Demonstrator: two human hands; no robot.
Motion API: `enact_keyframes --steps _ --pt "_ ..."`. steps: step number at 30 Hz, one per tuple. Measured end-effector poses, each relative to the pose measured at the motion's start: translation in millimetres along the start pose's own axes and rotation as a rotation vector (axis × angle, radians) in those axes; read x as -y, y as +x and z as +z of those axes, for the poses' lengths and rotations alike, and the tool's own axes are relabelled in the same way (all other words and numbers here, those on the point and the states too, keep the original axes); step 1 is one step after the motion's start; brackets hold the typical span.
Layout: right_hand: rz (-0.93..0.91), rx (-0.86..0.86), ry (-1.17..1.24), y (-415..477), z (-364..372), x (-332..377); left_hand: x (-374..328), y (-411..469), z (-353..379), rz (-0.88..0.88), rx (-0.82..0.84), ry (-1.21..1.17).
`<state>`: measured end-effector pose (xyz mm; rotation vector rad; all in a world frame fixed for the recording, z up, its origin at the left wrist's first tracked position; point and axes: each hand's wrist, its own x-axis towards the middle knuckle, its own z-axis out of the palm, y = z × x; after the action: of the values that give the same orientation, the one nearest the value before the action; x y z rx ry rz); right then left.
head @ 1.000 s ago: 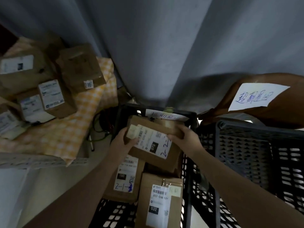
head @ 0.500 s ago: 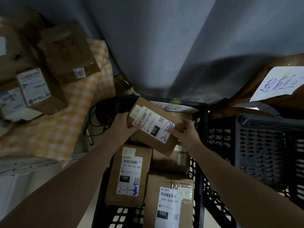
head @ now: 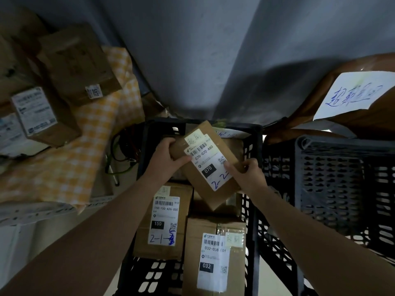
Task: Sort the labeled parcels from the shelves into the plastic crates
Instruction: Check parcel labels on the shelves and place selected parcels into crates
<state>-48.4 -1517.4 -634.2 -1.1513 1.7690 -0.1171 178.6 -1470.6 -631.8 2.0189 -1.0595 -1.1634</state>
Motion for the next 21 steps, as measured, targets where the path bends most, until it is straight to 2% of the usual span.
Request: enact_keyframes --steps 4,10,14,16,21 --pt "-0.102 -0.032 -0.076 -11 -3 4 -8 -3 -7 0.06 -0.051 -0.014" --pt "-0.147 -0.022 0.041 -30 12 20 -11 -4 -40 0.105 -0.129 0.036" --pt "-0.095 -0.186 0.181 -23 11 29 -5 -9 -33 0.033 -0.02 0.082" --pt "-0.132 -0.212 0.047 -17 1 27 0 -15 -16 0.024 0.026 0.058" --pt "-0.053 0.039 -0.347 -20 -11 -1 -3 -2 12 0.061 -0.01 0.029"
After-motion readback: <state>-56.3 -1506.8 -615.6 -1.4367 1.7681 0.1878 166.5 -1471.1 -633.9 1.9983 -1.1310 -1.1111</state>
